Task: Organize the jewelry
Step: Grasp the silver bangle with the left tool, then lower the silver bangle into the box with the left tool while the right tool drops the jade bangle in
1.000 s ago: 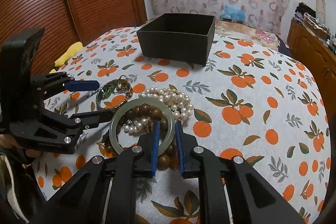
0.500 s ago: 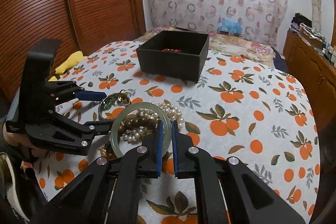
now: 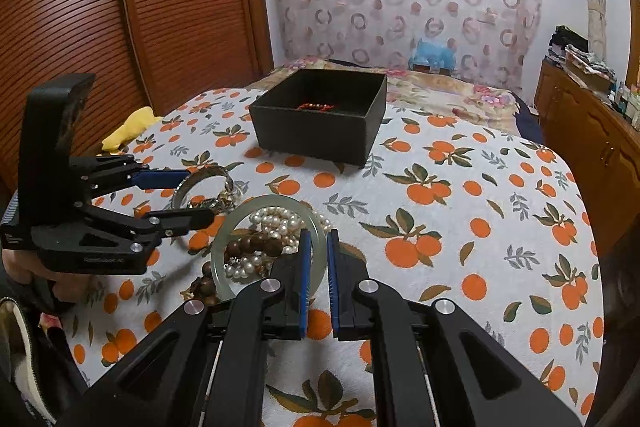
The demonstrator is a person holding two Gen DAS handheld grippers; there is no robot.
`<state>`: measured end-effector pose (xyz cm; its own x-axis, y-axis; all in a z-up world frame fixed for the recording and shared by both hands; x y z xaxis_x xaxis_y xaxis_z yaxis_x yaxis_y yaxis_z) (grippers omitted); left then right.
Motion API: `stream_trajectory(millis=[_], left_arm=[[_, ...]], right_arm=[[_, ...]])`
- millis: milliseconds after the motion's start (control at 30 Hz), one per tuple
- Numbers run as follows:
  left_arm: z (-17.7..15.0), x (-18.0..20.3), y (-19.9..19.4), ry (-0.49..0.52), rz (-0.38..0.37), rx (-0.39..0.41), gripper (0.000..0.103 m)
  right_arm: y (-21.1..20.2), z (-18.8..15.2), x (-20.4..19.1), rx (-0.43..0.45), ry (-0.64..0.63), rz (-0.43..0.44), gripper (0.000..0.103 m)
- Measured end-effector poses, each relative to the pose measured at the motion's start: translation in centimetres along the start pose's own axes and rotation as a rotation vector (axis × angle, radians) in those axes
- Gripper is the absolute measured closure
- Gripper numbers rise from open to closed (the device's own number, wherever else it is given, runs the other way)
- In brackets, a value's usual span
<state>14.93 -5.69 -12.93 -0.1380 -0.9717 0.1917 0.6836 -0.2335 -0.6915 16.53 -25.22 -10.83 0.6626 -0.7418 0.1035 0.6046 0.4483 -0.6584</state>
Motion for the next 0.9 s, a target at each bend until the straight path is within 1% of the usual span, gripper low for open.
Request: stream_trajectory(millis=[233, 500, 700, 900], left_arm=[[1.8, -0.1, -1.0, -0.008, -0.003, 0.044, 0.047], [4.5, -0.6, -0.7, -0.005, -0.002, 0.061, 0.047], [7.9, -0.7, 0.5, 0.008, 0.005, 0.075, 0.047], [11.4, -0.9, 2.7, 0.019, 0.015, 0.081, 0.047]], right_arm=[[0.2, 1.6, 1.3, 0.020, 0.000, -0.004, 0.094], [1.5, 4.6, 2.9, 0.047, -0.017, -0.002, 0.094], [2.7, 7.7, 5.1, 0.071, -0.031, -0.006, 0.094], [4.2, 10.5, 7.7, 0.086, -0.047, -0.025, 0.094]])
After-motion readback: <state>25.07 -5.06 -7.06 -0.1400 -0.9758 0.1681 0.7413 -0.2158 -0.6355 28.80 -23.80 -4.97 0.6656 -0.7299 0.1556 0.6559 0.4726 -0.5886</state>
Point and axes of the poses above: each gripper's, at about its wrist camera, not at the fingertips, and y roughly the way its jaws point, x to its right, z to its top, the point moved 8 cm from there along y, roughly the way its jaws point, and after that the axes turned 14 degrees about -y, right-handed, at the moved point
